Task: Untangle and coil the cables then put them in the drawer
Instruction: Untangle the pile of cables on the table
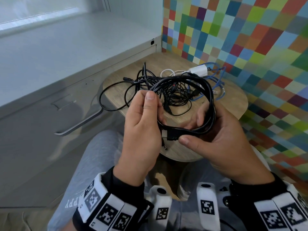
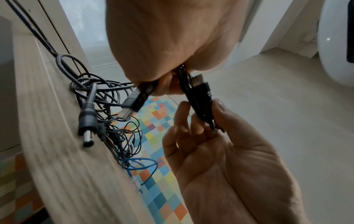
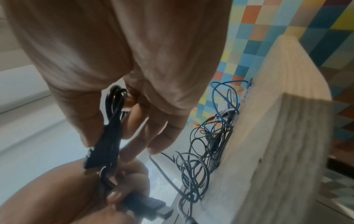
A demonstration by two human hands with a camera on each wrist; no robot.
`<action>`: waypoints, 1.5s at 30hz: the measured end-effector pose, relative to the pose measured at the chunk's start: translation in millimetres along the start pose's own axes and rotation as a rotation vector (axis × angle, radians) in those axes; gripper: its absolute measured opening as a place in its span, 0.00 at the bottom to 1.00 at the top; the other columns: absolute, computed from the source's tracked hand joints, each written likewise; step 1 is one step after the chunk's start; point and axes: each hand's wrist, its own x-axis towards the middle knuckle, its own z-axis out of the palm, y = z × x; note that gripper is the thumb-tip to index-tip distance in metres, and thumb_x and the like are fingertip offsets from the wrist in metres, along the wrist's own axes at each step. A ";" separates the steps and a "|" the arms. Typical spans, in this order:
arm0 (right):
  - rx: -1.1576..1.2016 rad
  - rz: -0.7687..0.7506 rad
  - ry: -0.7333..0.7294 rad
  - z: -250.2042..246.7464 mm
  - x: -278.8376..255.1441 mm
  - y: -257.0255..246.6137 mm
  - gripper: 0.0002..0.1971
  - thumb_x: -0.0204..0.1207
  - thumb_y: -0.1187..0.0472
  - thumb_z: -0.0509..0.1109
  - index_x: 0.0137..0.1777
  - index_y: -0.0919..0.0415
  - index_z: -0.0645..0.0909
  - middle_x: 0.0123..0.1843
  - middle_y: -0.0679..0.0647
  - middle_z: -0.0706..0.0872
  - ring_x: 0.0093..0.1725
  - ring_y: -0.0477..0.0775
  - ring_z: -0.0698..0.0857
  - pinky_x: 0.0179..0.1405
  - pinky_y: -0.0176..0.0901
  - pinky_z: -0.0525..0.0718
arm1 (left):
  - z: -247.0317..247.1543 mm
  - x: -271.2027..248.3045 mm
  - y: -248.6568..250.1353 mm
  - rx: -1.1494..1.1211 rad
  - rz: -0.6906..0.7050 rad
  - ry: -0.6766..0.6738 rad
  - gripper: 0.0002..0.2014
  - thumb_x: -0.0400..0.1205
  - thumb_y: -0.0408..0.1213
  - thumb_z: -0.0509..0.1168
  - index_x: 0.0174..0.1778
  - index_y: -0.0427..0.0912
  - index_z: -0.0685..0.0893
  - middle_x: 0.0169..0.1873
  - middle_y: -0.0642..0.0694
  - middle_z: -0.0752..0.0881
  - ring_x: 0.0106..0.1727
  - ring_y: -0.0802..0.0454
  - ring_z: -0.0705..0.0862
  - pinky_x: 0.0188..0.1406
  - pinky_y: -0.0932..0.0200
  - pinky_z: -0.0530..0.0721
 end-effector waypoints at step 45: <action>-0.318 0.040 0.263 16.1 4.0 2.1 0.19 0.73 0.72 0.81 0.45 0.59 0.71 0.45 0.49 0.91 0.49 0.50 0.92 0.53 0.46 0.90 | -6.3 -0.1 -18.1 0.295 0.048 0.039 0.17 0.90 0.52 0.53 0.41 0.50 0.79 0.36 0.53 0.79 0.36 0.44 0.77 0.34 0.26 0.81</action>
